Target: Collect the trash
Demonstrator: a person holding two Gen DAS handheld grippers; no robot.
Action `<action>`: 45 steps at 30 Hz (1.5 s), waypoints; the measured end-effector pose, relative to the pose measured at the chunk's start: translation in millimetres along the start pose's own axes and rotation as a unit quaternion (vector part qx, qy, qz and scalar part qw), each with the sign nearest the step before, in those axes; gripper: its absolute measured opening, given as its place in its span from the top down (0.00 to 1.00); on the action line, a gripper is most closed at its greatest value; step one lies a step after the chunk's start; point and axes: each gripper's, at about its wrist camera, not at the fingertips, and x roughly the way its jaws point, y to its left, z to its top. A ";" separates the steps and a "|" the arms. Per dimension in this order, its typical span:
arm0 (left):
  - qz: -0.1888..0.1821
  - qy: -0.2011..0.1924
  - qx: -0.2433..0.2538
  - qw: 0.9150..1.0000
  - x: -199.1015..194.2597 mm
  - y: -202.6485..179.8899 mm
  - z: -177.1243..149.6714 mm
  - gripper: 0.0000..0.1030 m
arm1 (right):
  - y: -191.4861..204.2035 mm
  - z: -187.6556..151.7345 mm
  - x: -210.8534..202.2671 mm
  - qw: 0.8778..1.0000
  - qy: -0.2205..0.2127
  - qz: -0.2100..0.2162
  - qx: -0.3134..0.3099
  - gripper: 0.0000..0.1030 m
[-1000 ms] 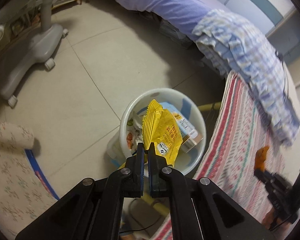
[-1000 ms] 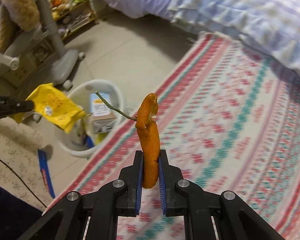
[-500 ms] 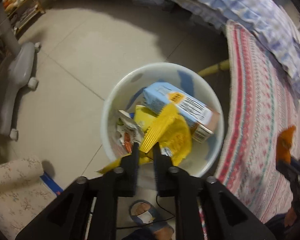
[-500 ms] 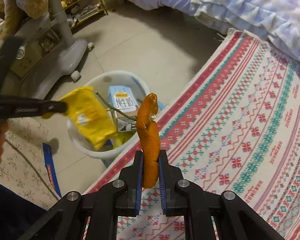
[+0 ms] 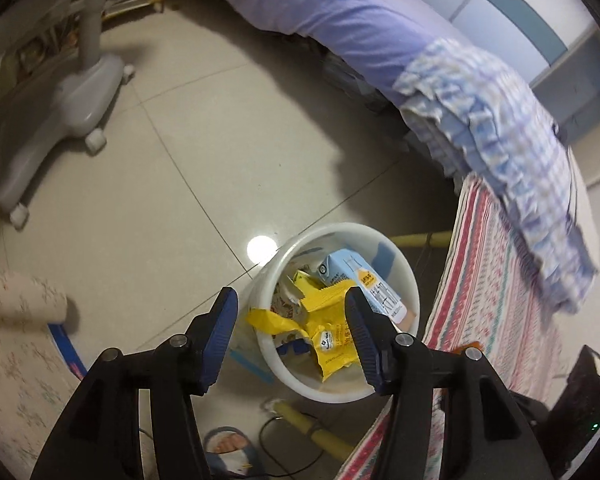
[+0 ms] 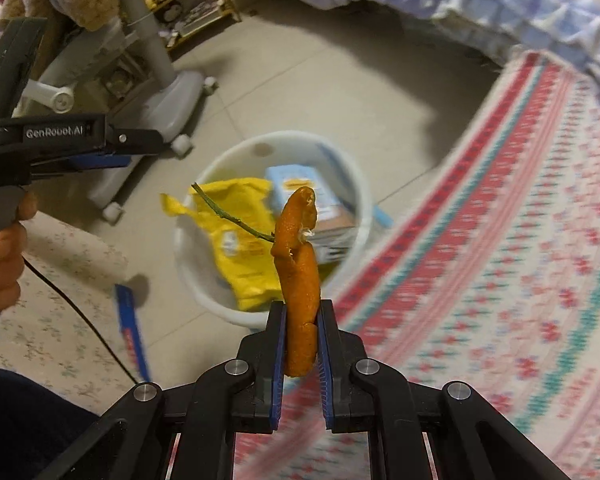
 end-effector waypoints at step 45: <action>0.075 -0.191 0.099 0.974 -165.1 -113.6 -282.1 0.26 | 34.7 -166.1 -187.3 0.981 -0.195 -0.006 -0.012 0.10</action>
